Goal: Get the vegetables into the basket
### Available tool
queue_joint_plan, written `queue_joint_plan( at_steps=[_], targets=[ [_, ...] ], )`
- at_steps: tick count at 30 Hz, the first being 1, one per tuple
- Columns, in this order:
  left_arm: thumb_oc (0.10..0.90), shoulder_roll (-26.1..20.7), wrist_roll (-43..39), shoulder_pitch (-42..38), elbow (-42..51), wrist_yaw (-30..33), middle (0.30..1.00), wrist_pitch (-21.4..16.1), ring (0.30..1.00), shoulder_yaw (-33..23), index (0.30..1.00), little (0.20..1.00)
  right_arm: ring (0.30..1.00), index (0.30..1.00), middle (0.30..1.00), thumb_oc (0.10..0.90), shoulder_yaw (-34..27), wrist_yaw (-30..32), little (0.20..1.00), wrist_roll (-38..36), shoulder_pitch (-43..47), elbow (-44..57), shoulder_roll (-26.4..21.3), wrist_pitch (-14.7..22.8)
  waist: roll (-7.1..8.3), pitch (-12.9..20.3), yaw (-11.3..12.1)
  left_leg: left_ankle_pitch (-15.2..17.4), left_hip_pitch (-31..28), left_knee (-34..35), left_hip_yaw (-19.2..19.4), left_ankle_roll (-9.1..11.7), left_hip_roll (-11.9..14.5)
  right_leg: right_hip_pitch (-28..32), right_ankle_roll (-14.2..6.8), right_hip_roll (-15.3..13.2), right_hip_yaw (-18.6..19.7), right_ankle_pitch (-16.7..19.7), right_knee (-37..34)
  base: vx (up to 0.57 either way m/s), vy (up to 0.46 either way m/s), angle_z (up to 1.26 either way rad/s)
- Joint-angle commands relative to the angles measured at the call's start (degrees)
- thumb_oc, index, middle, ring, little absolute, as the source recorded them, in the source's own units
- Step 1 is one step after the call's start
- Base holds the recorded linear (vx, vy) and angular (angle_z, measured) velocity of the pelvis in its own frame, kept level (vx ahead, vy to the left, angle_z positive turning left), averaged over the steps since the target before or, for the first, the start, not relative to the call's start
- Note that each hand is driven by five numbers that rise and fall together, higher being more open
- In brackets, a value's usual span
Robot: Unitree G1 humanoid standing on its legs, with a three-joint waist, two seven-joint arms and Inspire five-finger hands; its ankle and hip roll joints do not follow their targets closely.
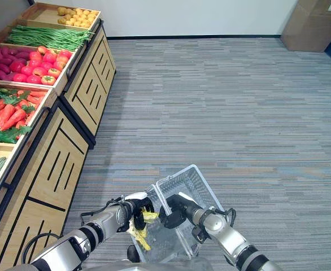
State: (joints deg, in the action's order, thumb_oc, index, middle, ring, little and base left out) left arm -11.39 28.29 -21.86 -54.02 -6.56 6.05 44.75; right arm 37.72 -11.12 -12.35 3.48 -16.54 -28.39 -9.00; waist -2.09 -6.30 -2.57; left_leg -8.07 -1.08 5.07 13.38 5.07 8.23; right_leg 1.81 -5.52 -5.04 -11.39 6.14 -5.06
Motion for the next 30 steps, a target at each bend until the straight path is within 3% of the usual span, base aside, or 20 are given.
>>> queue_joint_plan(
  at_steps=[1, 7, 13, 14, 15, 18, 25, 30],
  targets=[
    [0.900, 1.4, 1.0, -7.6, -4.8, 1.3, 1.000, -1.7, 1.000, -0.8, 1.000, 1.000, 0.300, 0.300, 0.300, 0.400, -1.5, -1.2, 0.300, -5.1, 6.3, 9.8, 4.5, 7.0, 2.10, 0.6, -0.2, 4.2, -2.5, -0.1, -1.8, 1.9, -1.0, 2.8, -2.7, -1.4, 0.8, -5.7, 0.9, 0.00, 0.000, 0.00],
    [0.900, 1.3, 0.1, -6.9, -4.5, 1.0, 1.000, -1.7, 1.000, -0.8, 1.000, 1.000, 0.300, 0.300, 0.300, 0.400, -1.3, -0.2, 0.300, -3.0, 5.8, 5.3, 5.7, 6.6, 1.95, 0.8, 0.0, 4.4, -2.8, -0.1, -1.8, 1.7, -1.2, 3.1, -2.8, -1.7, 0.6, -5.6, 0.9, 0.00, 0.000, 0.00],
    [0.900, 2.9, -0.7, -6.5, -6.1, 1.5, 1.000, -0.8, 1.000, 0.9, 1.000, 1.000, 0.300, 0.300, 0.300, 0.400, 2.3, 2.0, 0.300, 5.6, 9.2, -11.5, 10.9, 5.5, 1.35, 1.3, 0.8, 4.4, -3.0, -0.1, -2.5, 1.6, -1.4, 3.6, -2.6, -1.8, 0.0, -5.9, 0.9, 0.00, -0.001, 0.01],
    [0.900, 1.2, 4.2, -6.7, -4.9, 3.8, 1.000, -1.2, 1.000, 1.9, 1.000, 1.000, 0.300, 0.300, 0.300, 0.400, 3.2, 2.2, 0.300, 9.6, 11.0, -12.6, 10.8, 5.3, 0.83, 1.3, 1.4, 4.4, -2.9, -0.1, -2.7, 1.5, -1.6, 3.7, -2.6, -1.9, 0.0, -5.9, 0.8, -0.01, 0.007, 0.03],
    [0.900, -1.9, 0.8, -4.2, 0.6, -1.4, 1.000, -2.4, 1.000, 1.4, 1.000, 1.000, 0.300, 0.300, 0.300, 0.400, 3.0, 2.7, 0.300, 10.4, 11.8, -13.1, 11.6, 5.4, 0.42, 1.1, 2.0, 4.4, -2.8, -0.1, -2.8, 1.5, -1.7, 3.8, -2.6, -2.1, -0.2, -5.8, 0.8, 0.00, 0.000, 0.00],
    [0.900, -2.5, -0.4, -3.6, 4.2, -2.1, 1.000, -2.9, 1.000, 2.4, 1.000, 1.000, 0.300, 0.300, 0.300, 0.400, 3.5, 2.8, 0.300, 12.3, 12.2, -14.9, 12.4, 5.6, -0.24, 0.8, 2.6, 4.3, -2.4, -0.1, -3.4, 1.4, -2.1, 3.6, -2.7, -2.4, -0.7, -5.6, 0.7, -0.02, 0.012, 0.15],
    [0.900, -4.2, -1.3, -2.2, 7.8, -1.6, 1.000, -3.0, 1.000, 2.1, 1.000, 1.000, 0.300, 0.300, 0.300, 0.400, 0.1, 5.1, 0.300, 13.5, 9.5, -19.4, 11.7, 5.4, -0.83, 0.8, 3.1, 4.0, -1.7, -0.1, -4.2, 1.3, -2.4, 3.4, -2.8, -2.6, -1.5, -5.4, 0.7, -0.01, 0.003, 0.11],
    [0.900, -4.9, -6.8, 1.1, 7.4, 1.1, 1.000, -2.3, 1.000, -2.7, 1.000, 1.000, 0.300, 0.300, 0.300, 0.400, -5.7, 8.6, 0.300, 14.6, 6.8, -28.2, 10.4, 5.4, -0.23, 1.2, 3.2, 4.4, -2.6, -0.2, -4.4, 1.2, -2.2, 4.3, -2.6, -2.3, -1.5, -5.7, 0.8, 0.03, -0.008, 0.02]
  ],
)
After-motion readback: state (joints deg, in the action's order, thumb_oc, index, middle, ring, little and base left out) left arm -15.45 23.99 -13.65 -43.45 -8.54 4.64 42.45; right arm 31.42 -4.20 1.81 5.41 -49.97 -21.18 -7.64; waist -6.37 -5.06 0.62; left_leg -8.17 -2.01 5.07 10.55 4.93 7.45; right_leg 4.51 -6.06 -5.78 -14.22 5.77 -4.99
